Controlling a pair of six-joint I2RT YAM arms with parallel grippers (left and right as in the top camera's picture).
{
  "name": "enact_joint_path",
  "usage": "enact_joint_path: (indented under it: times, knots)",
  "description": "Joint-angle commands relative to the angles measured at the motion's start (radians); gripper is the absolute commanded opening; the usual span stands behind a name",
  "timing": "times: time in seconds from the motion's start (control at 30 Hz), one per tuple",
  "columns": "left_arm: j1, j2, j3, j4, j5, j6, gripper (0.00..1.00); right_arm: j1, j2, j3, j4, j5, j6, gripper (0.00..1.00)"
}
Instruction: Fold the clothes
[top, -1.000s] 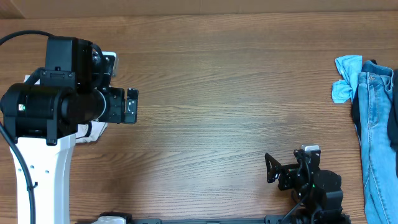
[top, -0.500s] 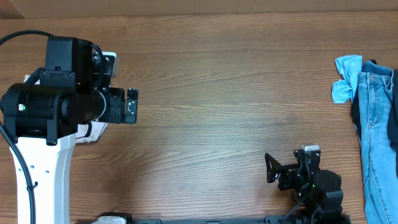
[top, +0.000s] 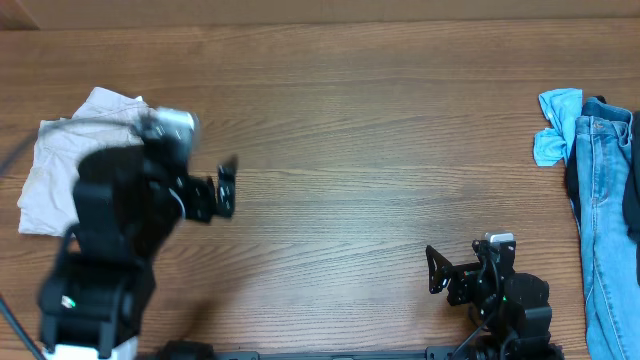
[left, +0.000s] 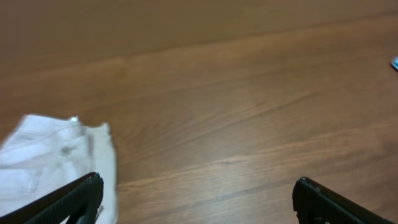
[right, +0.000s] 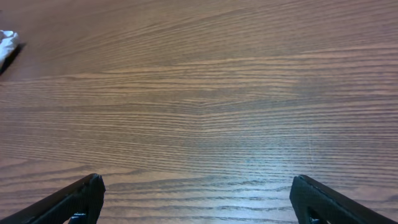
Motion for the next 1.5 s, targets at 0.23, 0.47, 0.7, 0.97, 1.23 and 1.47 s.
enact_joint_path:
  times: [0.23, 0.47, 0.7, 0.97, 1.23, 1.47]
  knots:
    - [0.042, -0.573, -0.652, 0.241, 0.066, 0.055, 1.00, -0.002, -0.013, -0.017, 0.001, -0.001, -0.001, 1.00]
    - [0.042, -0.865, -0.916, 0.249, 0.096, 0.051, 1.00, -0.002, -0.013, -0.017, 0.001, -0.001, -0.001, 1.00]
    - [0.041, -0.914, -1.070, 0.392, 0.137, 0.043, 1.00, -0.002, -0.013, -0.017, 0.001, -0.001, -0.001, 1.00]
    - [0.041, -0.912, -1.070, 0.393, 0.125, 0.044, 1.00, -0.002, -0.013, -0.017, 0.001, -0.001, -0.001, 1.00]
    - [0.041, -0.912, -1.070, 0.393, 0.125, 0.043, 1.00, -0.002, -0.013, -0.017, 0.001, -0.001, -0.001, 1.00]
    - [0.042, -0.912, -1.070, 0.393, 0.125, 0.043, 1.00, -0.002, -0.013, -0.017, 0.001, -0.001, -0.001, 1.00]
